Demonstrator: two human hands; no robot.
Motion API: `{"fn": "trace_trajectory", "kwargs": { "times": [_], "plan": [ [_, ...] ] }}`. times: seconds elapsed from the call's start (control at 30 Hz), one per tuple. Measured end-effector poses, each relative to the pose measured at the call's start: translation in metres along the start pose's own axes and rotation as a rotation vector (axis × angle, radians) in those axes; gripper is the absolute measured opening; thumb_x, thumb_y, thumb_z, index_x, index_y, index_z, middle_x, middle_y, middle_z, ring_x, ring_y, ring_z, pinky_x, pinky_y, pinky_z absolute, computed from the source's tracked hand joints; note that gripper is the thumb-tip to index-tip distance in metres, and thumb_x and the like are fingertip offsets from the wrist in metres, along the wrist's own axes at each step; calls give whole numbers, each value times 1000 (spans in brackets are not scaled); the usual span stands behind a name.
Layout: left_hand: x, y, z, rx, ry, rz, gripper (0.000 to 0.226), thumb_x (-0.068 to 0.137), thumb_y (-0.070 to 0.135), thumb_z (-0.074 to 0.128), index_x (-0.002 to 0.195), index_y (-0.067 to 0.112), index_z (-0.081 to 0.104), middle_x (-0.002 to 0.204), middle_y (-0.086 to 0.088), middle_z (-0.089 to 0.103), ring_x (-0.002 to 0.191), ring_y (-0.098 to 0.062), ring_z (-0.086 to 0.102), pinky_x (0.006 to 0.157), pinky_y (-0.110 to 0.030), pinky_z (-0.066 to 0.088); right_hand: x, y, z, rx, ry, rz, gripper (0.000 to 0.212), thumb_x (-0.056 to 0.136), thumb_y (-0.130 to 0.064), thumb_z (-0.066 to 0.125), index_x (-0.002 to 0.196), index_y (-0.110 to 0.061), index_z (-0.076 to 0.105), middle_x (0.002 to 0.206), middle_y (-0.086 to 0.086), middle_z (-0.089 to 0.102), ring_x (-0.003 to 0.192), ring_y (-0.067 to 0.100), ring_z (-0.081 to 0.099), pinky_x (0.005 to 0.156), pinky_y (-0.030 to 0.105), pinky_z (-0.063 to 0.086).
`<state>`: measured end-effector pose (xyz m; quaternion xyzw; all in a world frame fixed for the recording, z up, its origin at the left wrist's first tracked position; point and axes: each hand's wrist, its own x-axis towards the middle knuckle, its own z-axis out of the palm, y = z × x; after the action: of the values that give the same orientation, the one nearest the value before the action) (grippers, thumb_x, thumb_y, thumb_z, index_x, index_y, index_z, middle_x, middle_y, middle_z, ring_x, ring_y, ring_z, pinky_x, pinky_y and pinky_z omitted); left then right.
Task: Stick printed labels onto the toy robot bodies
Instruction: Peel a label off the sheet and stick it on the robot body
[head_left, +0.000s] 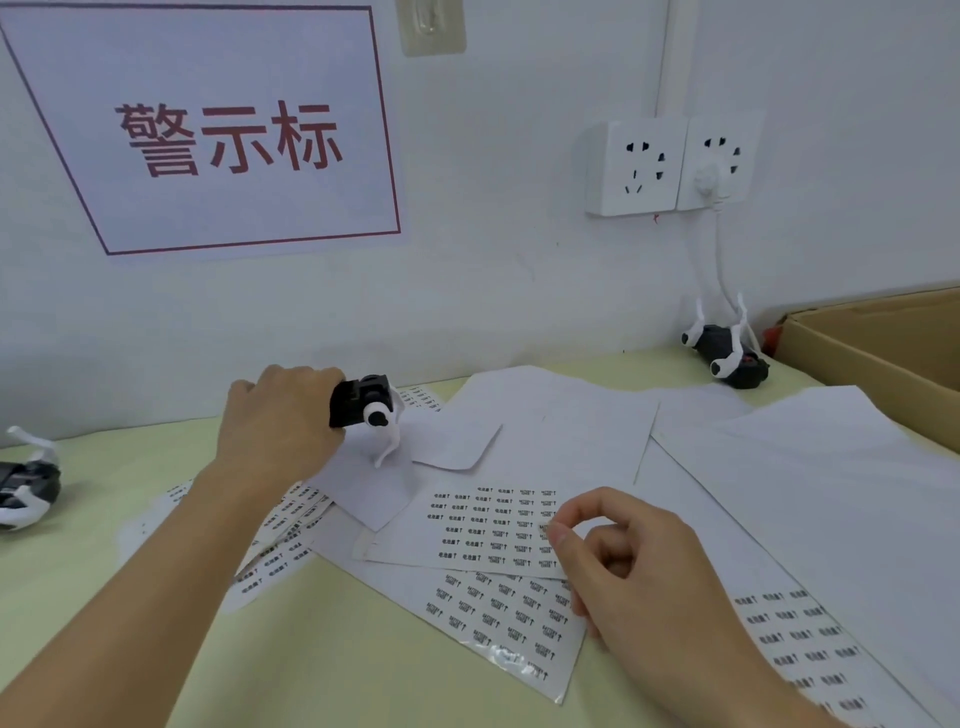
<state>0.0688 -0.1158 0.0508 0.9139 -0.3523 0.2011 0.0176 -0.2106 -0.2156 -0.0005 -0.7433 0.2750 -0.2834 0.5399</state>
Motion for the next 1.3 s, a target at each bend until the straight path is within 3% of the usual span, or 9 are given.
{"fn": "trace_trajectory", "kwargs": {
  "times": [0.1,0.27,0.4,0.5,0.63,0.83,1.0,1.1,1.3],
  "plan": [
    [-12,-2,-10,-238,29,-6,9,85,32,68,87,27,61,72,7,58,70,-19,55,62,-31,36,0,0,0,6,-2,5,18,92,-24,66,74,-26,65,54,11,61,40,5,50,48,11,40],
    [-40,21,-32,-759,-152,-88,14,86,40,69,87,29,60,68,6,59,46,-5,50,49,-25,37,2,-2,0,27,1,27,16,94,-24,65,78,-23,65,53,11,60,41,5,54,48,9,42],
    [-63,55,-36,-1207,-444,-207,22,94,37,62,114,41,53,91,1,70,73,-16,65,61,-29,42,1,-3,-1,35,7,47,14,96,-29,61,82,-26,63,52,2,63,45,3,56,50,10,40],
    [-82,71,-23,-1515,-554,-130,46,100,6,52,139,28,46,95,-6,61,67,-18,58,52,-21,45,1,-5,-2,67,27,67,14,97,-29,59,84,-24,62,52,2,62,44,3,53,48,13,40],
    [-100,91,-22,-1972,-708,-143,55,79,19,68,125,47,57,87,-10,61,63,-19,55,54,-26,44,1,-6,-4,74,16,65,16,97,-27,58,81,-25,62,50,2,60,45,10,48,46,18,41],
    [-108,92,-6,-2045,-595,-13,73,70,29,79,132,52,49,104,-13,52,90,-33,45,77,-42,40,1,-7,-3,71,0,45,18,97,-26,59,80,-24,62,49,2,59,42,10,48,45,17,41],
    [-107,91,-2,-2039,-609,15,73,74,26,76,134,54,47,89,-18,56,74,-29,57,70,-39,48,1,-6,-1,57,-8,20,24,95,-27,60,72,-34,62,50,3,59,42,9,49,46,18,42],
    [-104,92,1,-2012,-637,20,68,82,21,69,134,60,47,112,-23,68,88,-39,66,84,-50,50,0,-6,-1,63,-3,-4,21,94,-26,60,74,-35,62,50,5,60,44,9,49,47,18,42],
    [-104,96,-2,-1979,-555,25,61,81,20,68,131,52,56,117,-26,65,77,-35,69,79,-44,56,-1,-8,-1,81,2,-52,23,94,-21,62,73,-30,63,50,7,60,42,11,49,46,15,41]
  ]
}}
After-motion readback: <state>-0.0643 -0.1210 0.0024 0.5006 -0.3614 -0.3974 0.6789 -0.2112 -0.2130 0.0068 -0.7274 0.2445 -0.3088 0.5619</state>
